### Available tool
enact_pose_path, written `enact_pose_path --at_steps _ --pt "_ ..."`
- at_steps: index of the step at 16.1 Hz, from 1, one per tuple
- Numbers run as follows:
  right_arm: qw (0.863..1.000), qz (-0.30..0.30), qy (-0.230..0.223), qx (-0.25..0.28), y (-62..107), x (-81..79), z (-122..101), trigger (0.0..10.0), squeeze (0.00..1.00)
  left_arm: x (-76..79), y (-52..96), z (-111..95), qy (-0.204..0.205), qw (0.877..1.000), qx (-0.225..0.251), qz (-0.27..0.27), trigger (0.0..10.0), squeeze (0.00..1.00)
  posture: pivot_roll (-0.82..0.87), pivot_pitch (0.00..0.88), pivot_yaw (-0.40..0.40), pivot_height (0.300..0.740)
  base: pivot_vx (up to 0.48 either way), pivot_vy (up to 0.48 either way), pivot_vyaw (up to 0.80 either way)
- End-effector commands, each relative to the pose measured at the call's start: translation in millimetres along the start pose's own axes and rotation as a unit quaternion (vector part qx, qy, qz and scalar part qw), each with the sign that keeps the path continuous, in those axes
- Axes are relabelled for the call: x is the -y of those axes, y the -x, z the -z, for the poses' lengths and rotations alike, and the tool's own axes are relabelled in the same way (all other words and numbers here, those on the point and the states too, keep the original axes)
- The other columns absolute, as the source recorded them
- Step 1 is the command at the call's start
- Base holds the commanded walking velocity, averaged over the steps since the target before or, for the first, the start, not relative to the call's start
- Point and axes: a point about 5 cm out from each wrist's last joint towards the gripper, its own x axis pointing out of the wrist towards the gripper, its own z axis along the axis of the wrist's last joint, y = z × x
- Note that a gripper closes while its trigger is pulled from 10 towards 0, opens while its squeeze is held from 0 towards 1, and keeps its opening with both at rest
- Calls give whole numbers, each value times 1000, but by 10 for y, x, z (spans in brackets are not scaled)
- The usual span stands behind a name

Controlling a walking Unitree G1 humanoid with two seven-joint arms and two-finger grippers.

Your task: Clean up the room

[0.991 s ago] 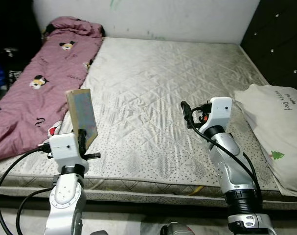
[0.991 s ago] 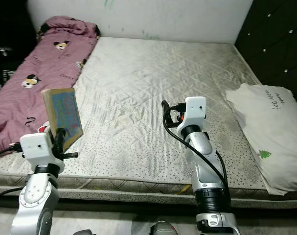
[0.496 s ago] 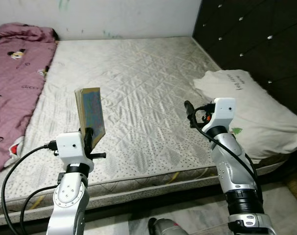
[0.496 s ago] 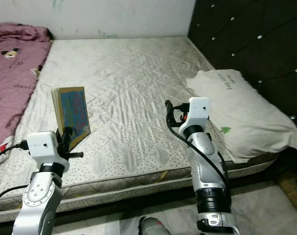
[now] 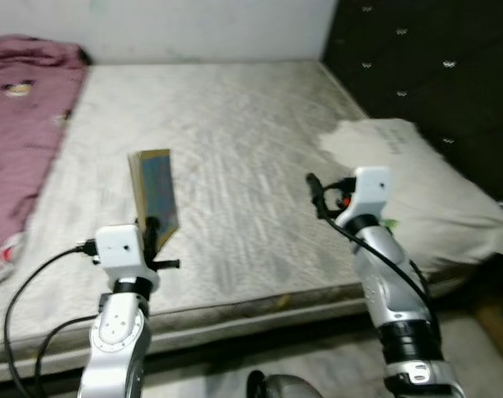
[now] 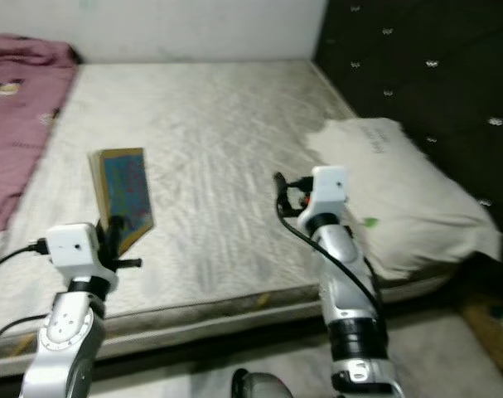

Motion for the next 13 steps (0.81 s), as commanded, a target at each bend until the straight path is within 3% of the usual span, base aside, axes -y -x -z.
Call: enact_pose_path --at_steps 1,11,13 --pt "1000 2 3 6 -19 32 -44 10000 0 15 -11 -110 3 1000 28 3 10000 0 -48 8 -18 740 0 -390 0" --pt "1000 -3 9 7 -29 31 -38 10000 0 24 -26 -116 2 1000 31 6 10000 0 -50 0 -19 740 0 -376 0" --pt "1000 -4 11 8 -36 32 -36 10000 0 12 -32 -127 0 999 41 -3 10000 0 -49 0 -21 740 0 0 0"
